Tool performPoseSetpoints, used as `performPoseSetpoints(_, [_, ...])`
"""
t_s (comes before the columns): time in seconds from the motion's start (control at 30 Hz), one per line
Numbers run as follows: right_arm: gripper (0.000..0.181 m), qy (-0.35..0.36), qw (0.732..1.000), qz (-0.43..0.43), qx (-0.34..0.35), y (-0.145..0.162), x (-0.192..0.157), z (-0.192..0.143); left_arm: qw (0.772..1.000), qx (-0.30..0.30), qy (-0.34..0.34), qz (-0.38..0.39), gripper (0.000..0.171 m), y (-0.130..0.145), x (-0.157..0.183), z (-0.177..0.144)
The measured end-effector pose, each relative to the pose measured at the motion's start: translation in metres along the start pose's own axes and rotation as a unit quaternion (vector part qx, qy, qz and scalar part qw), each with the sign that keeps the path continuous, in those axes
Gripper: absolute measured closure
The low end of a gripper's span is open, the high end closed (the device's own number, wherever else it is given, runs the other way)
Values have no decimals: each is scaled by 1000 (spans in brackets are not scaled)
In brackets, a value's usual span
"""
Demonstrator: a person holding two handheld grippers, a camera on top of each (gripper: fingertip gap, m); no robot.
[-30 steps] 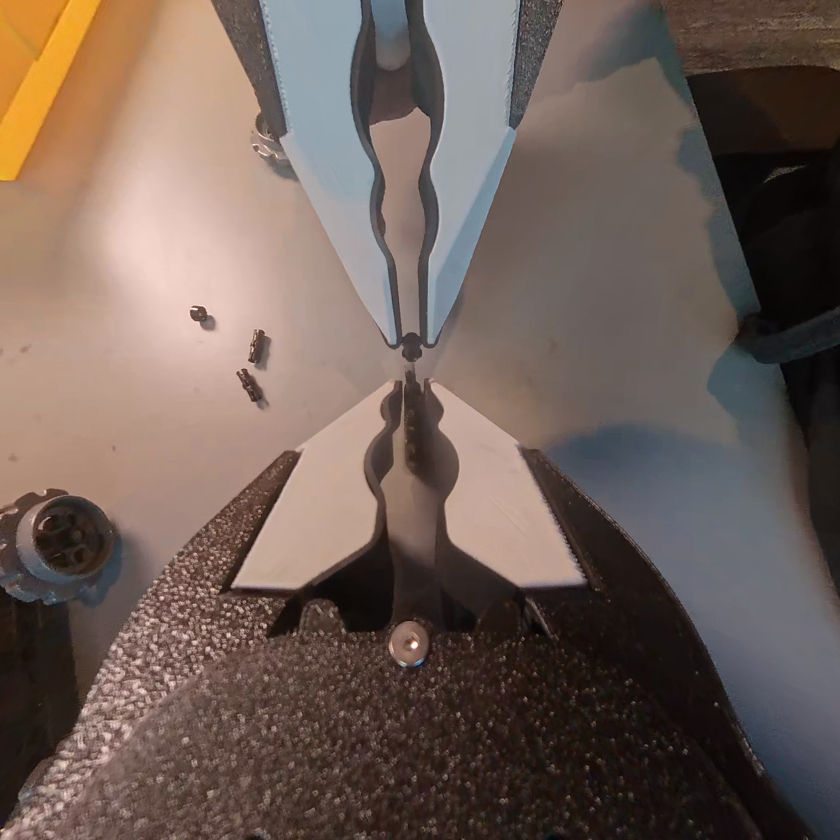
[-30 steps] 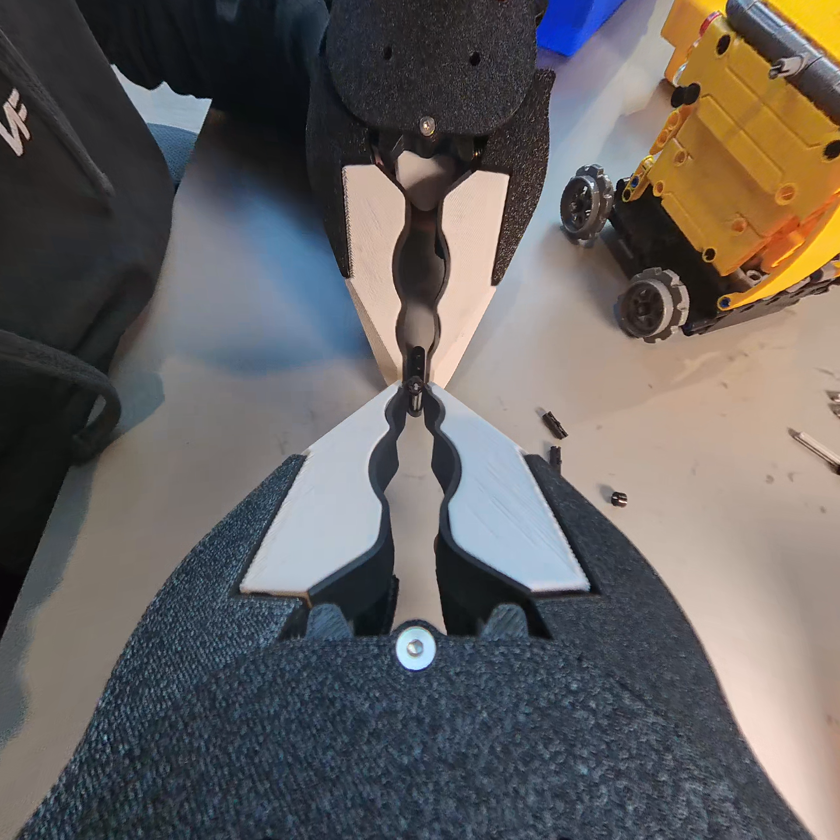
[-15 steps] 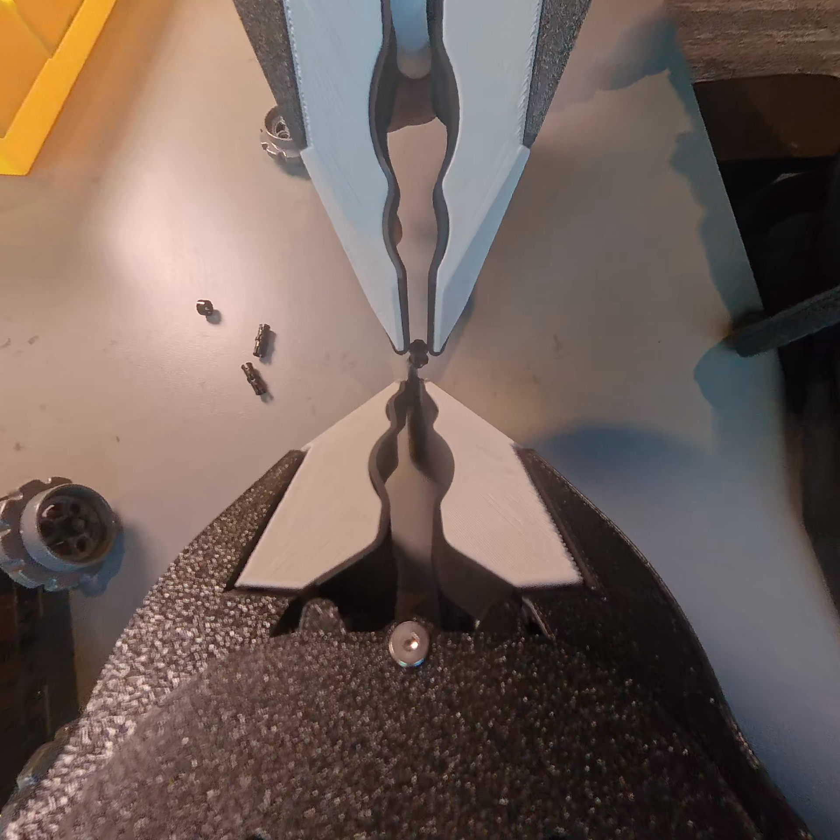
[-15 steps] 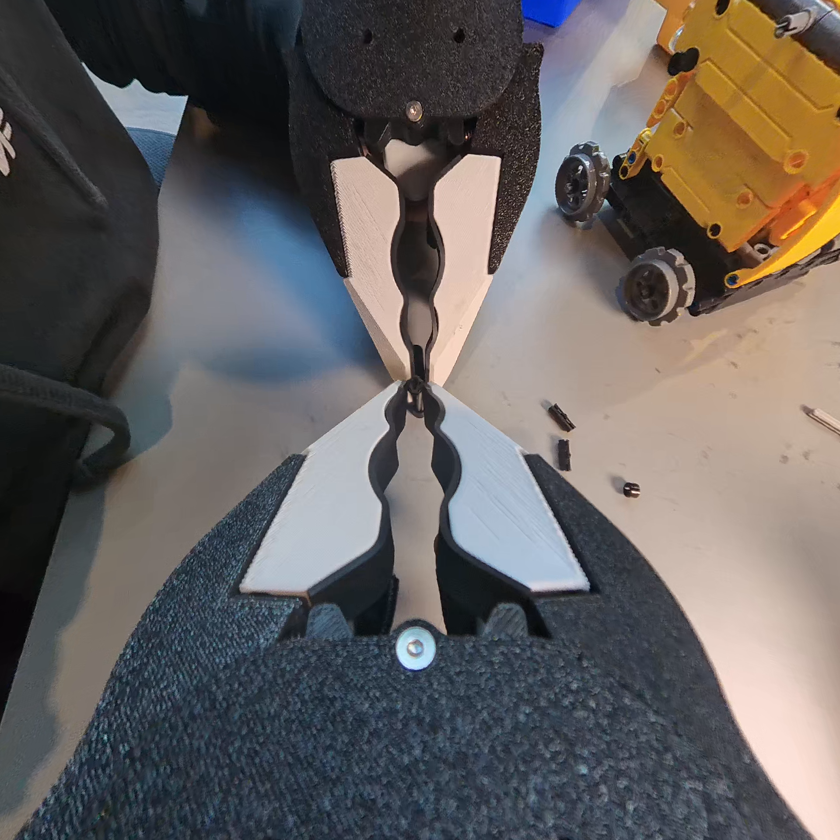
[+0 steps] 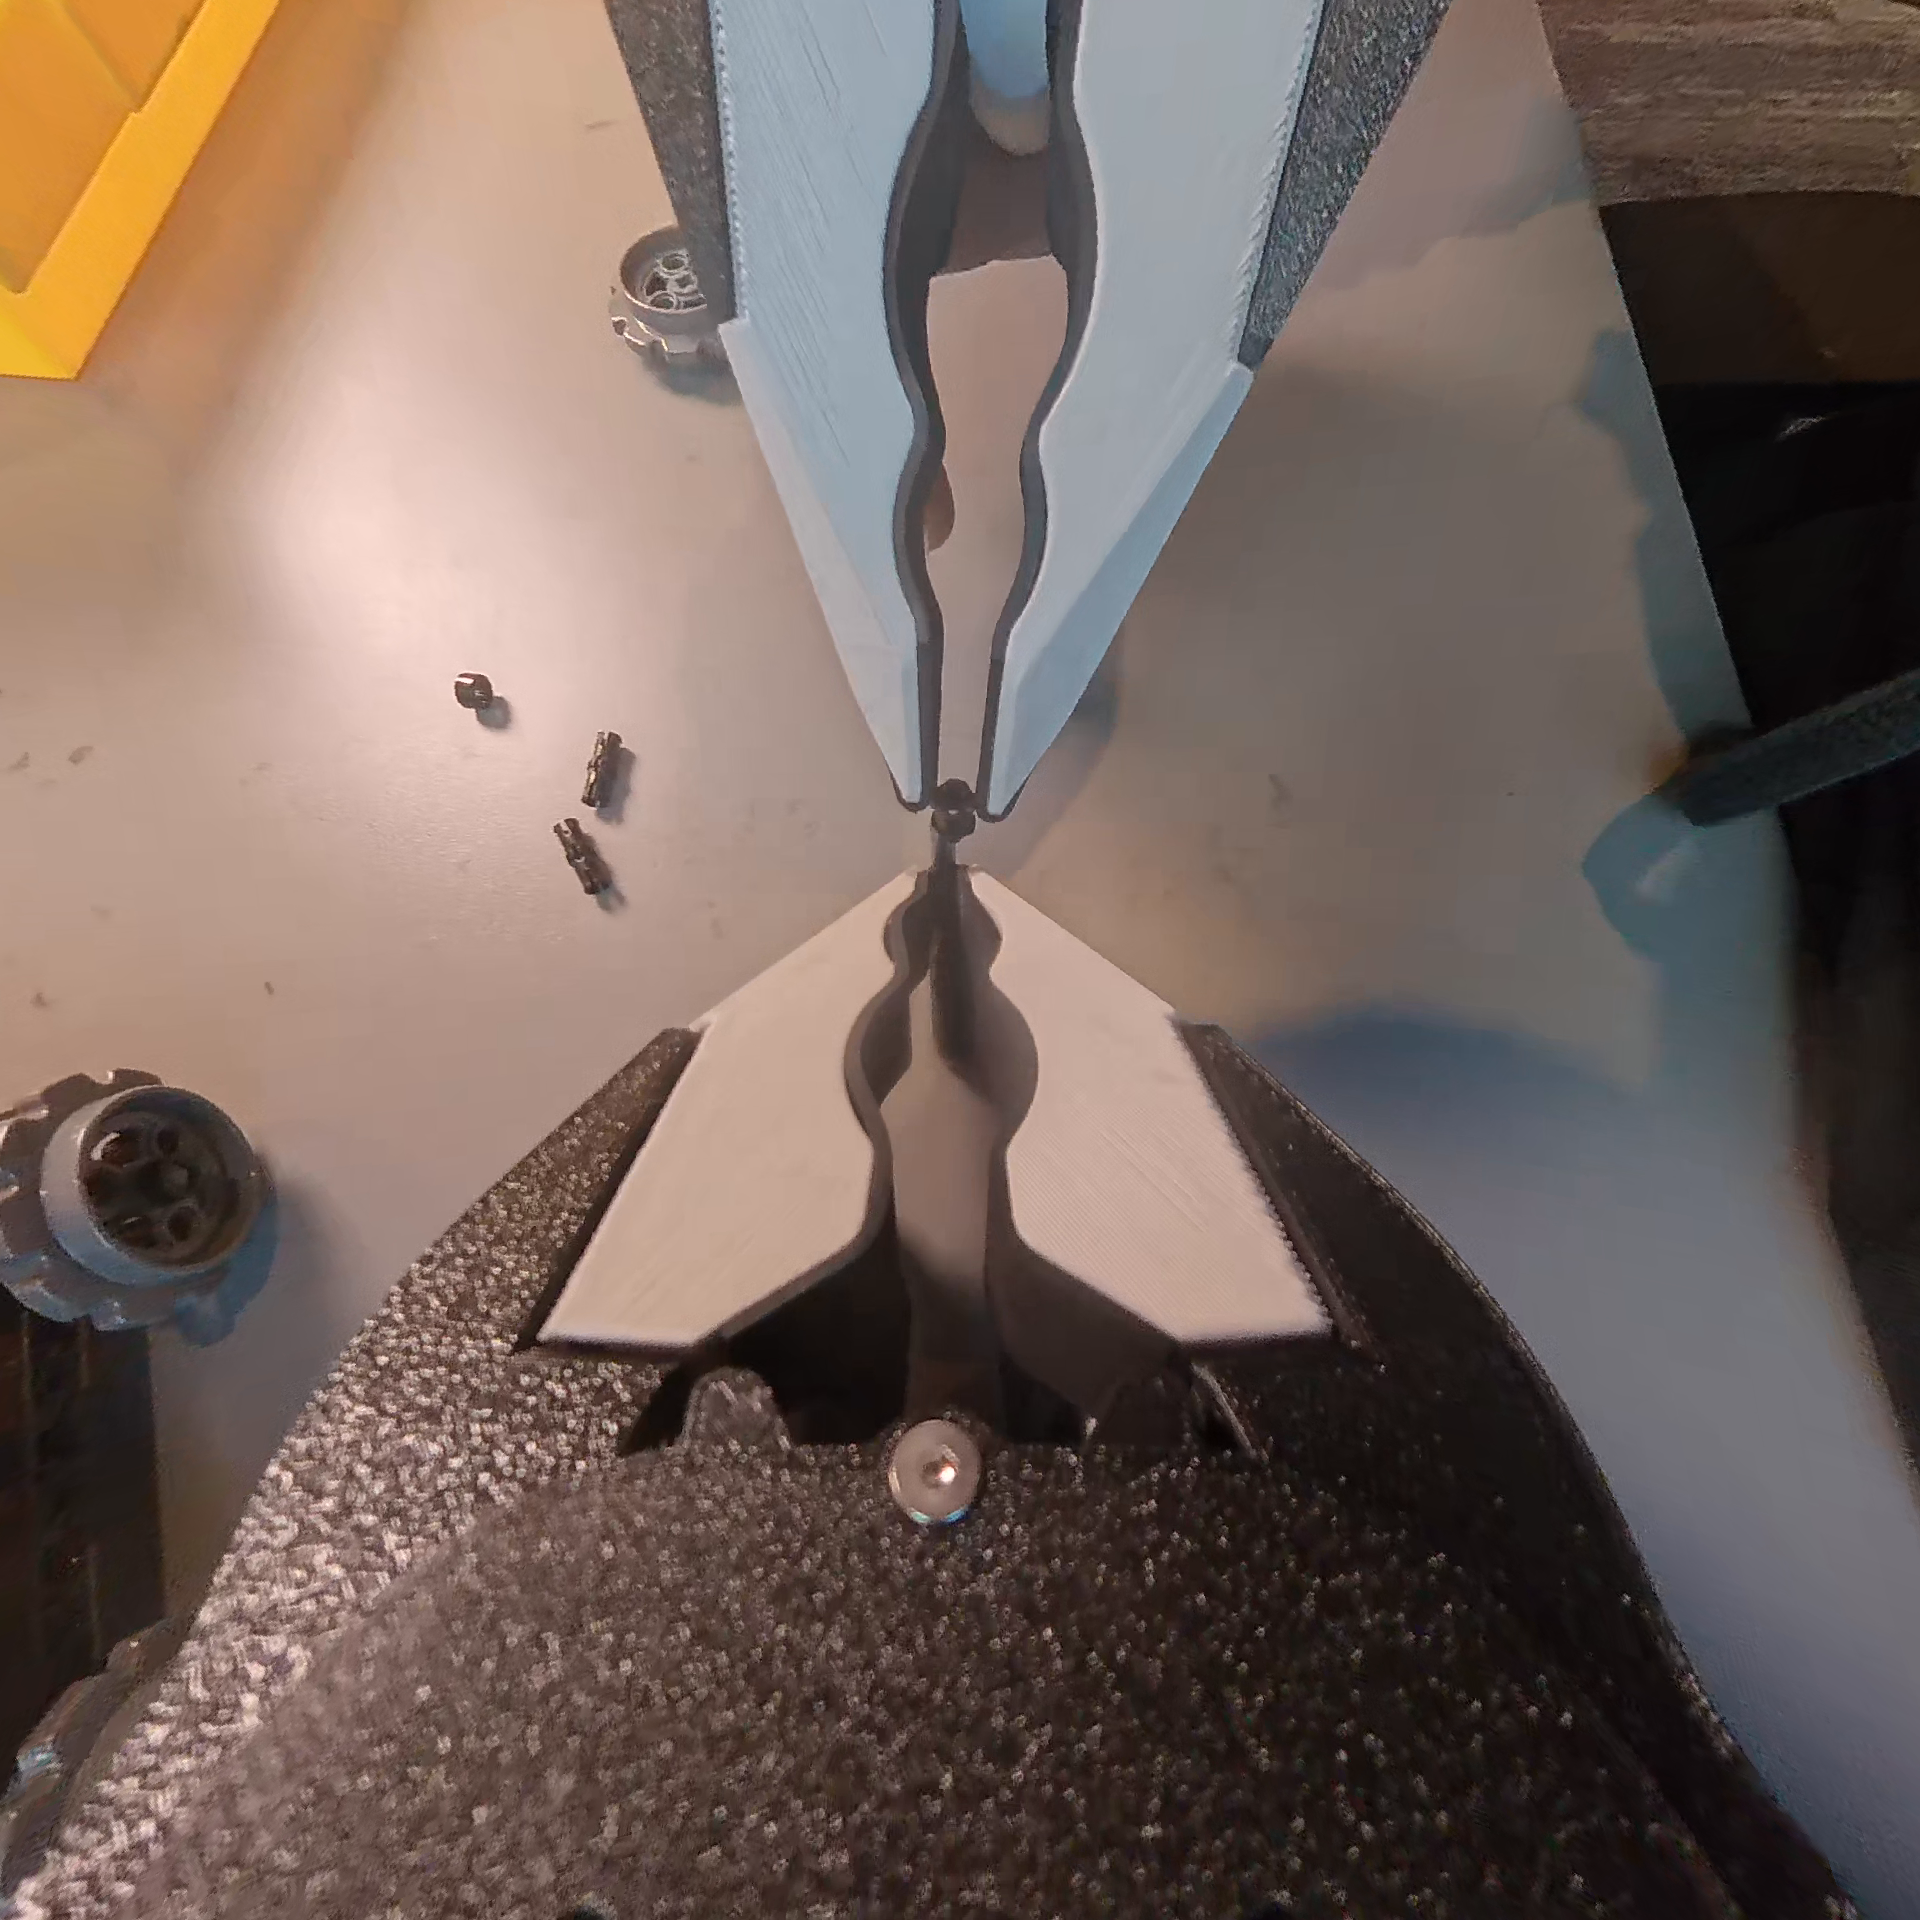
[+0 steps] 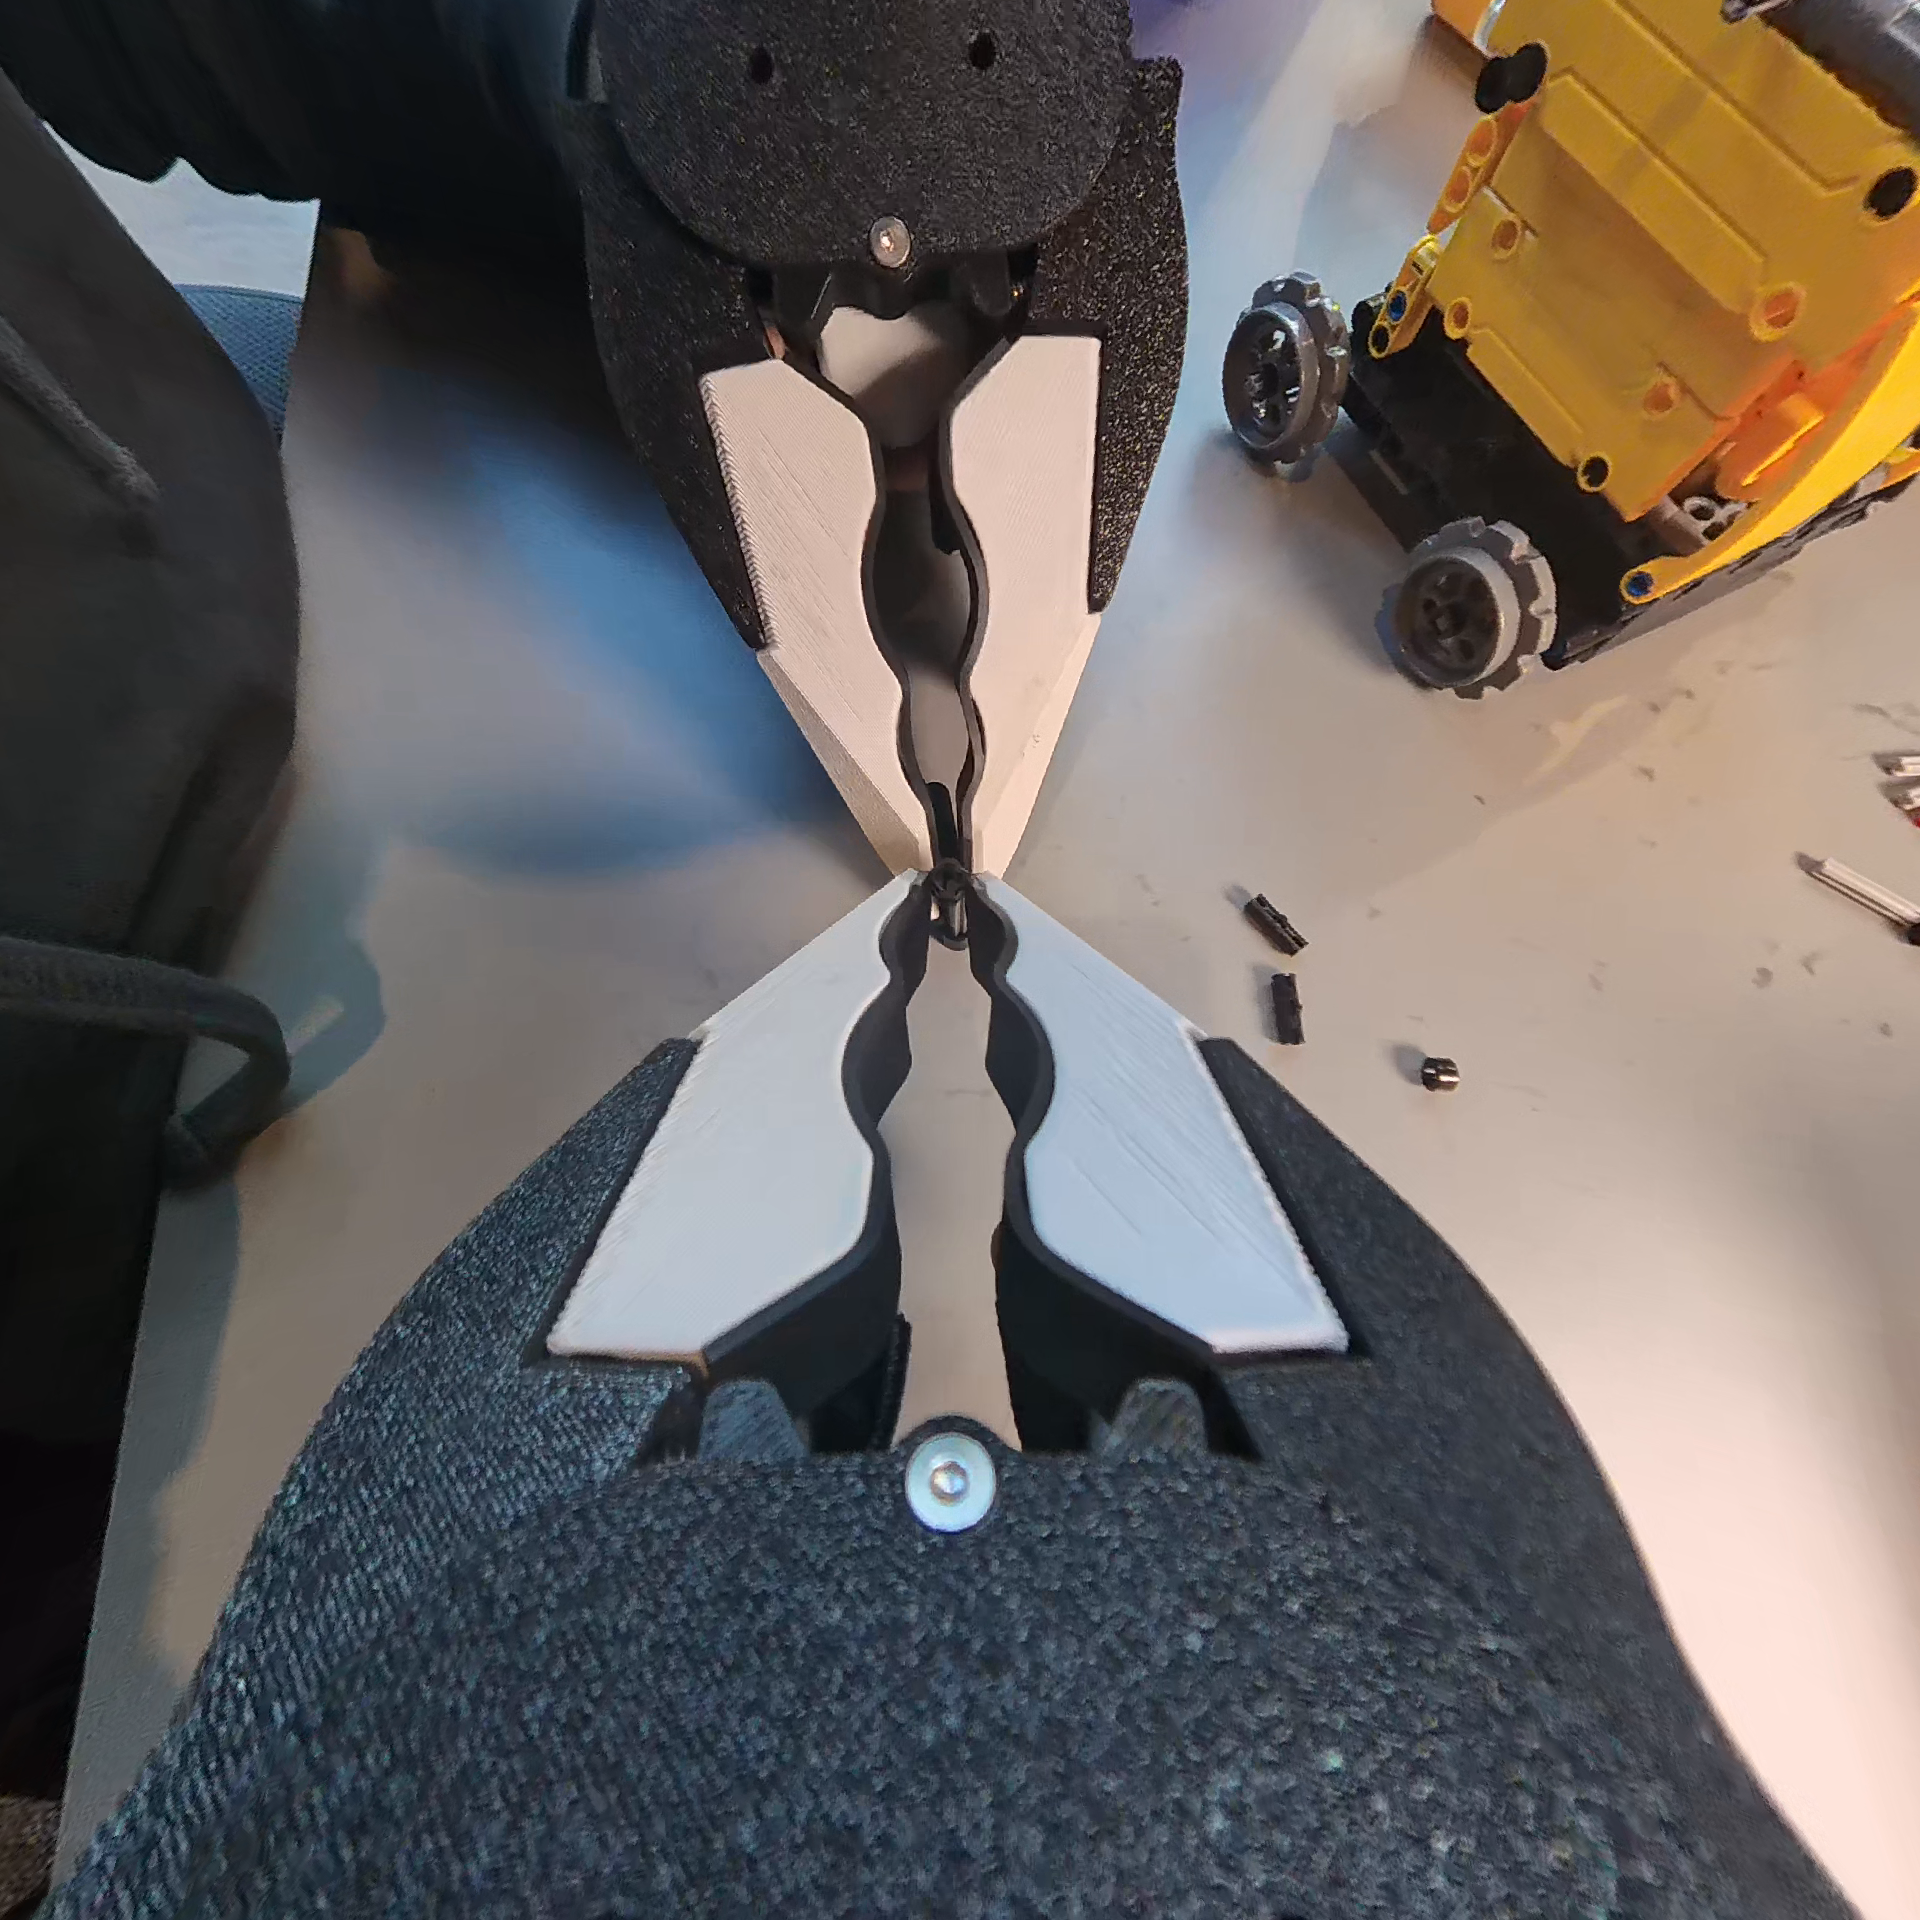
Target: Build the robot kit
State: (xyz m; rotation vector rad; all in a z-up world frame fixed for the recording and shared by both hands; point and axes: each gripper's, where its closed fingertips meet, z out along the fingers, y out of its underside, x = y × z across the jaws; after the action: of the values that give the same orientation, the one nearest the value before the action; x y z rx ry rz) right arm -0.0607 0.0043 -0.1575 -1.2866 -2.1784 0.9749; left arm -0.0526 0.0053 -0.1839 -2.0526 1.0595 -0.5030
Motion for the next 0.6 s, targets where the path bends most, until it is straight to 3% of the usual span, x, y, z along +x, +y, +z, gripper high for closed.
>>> performPoseSetpoints(0.3, [175, 45, 998, 32, -10, -2, 3, 2, 1000, 0, -7, -13, 171, 0, -1, -1])
performPoseSetpoints(0.6, [175, 26, 999, 22, 25, -3, -4, -1, 1000, 3, -1, -9, 165, -1, 2, -1])
